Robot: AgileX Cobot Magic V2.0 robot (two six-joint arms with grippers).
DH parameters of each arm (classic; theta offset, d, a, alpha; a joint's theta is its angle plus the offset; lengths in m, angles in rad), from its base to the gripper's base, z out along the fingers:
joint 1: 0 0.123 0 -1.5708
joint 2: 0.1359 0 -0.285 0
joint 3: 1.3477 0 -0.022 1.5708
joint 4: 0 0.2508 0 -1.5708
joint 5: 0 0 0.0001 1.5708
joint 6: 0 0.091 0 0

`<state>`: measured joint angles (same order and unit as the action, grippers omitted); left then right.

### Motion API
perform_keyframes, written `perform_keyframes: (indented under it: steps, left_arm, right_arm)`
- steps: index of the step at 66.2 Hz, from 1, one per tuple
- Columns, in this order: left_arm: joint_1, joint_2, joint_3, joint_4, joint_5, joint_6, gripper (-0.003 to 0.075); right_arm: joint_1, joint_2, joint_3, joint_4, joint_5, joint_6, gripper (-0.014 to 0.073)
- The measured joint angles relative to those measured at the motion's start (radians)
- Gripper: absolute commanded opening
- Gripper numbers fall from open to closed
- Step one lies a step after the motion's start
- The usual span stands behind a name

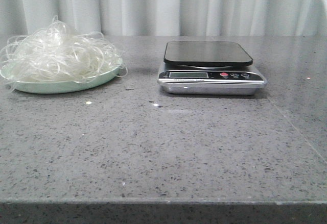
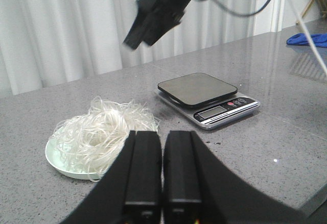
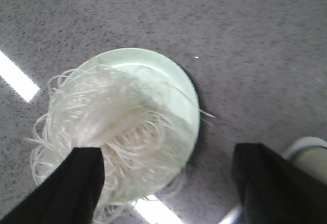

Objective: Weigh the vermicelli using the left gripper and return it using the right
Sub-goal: 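Open the right gripper and raise it away from the plate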

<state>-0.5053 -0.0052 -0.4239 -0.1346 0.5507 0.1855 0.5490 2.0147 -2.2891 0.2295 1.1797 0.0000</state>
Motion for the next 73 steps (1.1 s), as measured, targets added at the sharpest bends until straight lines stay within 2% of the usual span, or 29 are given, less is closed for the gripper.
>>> perform_keyframes:
  steps: [9, 18, 30, 47, 48, 59, 73]
  left_arm:
    - [0.0, 0.0, 0.0, 0.0, 0.0, 0.0, 0.0128]
    - [0.0, 0.0, 0.0, 0.0, 0.0, 0.0, 0.0128]
    - [0.0, 0.0, 0.0, 0.0, 0.0, 0.0, 0.0128]
    - [0.0, 0.0, 0.0, 0.0, 0.0, 0.0, 0.0128]
    - [0.0, 0.0, 0.0, 0.0, 0.0, 0.0, 0.0128]
    - [0.0, 0.0, 0.0, 0.0, 0.0, 0.0, 0.0128]
    - [0.0, 0.0, 0.0, 0.0, 0.0, 0.0, 0.0128]
  right_arm:
    - [-0.088, -0.09, 0.01, -0.025, 0.068, -0.045, 0.061]
    - [-0.122, -0.21, 0.093, -0.041, 0.072, -0.08, 0.061]
    - [-0.17, -0.462, 0.397, -0.042, -0.047, -0.086, 0.061]
    - [-0.264, -0.871, 1.044, -0.045, -0.349, -0.087, 0.061]
    - [-0.264, -0.871, 1.029, -0.044, -0.342, -0.087, 0.061]
    - [-0.278, -1.111, 1.334, -0.045, -0.503, -0.087, 0.061]
    - [-0.278, -1.357, 1.543, -0.045, -0.561, -0.087, 0.061]
